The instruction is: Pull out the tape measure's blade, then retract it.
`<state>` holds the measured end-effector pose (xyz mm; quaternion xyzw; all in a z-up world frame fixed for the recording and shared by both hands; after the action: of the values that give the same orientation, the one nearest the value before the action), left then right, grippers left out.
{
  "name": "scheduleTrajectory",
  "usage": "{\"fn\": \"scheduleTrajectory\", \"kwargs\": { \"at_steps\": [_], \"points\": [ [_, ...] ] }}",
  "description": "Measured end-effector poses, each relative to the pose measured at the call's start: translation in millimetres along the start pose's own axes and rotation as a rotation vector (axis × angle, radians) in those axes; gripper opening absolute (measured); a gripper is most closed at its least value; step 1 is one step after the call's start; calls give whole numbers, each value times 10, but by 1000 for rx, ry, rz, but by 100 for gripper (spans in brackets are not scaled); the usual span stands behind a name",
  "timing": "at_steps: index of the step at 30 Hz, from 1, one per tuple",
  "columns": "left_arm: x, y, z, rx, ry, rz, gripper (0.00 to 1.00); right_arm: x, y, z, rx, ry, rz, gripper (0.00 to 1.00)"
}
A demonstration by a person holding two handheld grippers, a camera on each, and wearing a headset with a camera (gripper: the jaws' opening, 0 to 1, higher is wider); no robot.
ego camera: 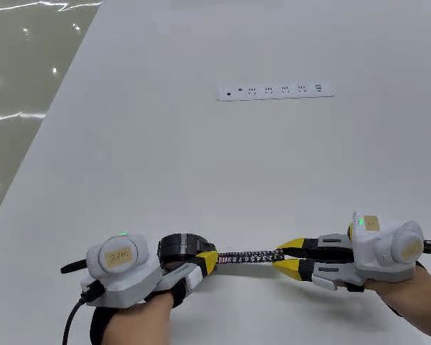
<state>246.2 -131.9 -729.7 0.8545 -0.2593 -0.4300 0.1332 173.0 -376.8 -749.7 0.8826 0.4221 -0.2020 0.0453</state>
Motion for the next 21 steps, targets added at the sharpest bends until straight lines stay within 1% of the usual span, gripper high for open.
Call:
{"fn": "scheduleTrajectory", "kwargs": {
  "at_steps": [2,6,9,14,21],
  "points": [
    [-1,-3,-5,-7,9,3,59,-2,-1,-15,-4,0,-1,11],
    [10,9,3,5,7,-3,60,2,0,-4,-11,-9,-4,11],
    [12,-5,2,-12,12,0,60,-1,4,-11,-6,1,3,11],
    [15,0,3,-22,18,-4,60,-1,2,-21,-8,0,6,11],
    [15,6,-5,-14,20,-9,58,-1,-4,-27,-13,0,8,11]
  ]
}}
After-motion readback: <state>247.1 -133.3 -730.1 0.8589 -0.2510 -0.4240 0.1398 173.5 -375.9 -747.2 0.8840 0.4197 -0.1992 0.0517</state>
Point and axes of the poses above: the centre of the closed fingertips' face, and the gripper's own axes: x roughly forward along the fingers, y roughly to its right, z roughly out of its underside, the point moved 9 cm from there along -x, roughly backward along the fingers, and after that the axes turned 8 degrees about -x, right-handed, at the moved point
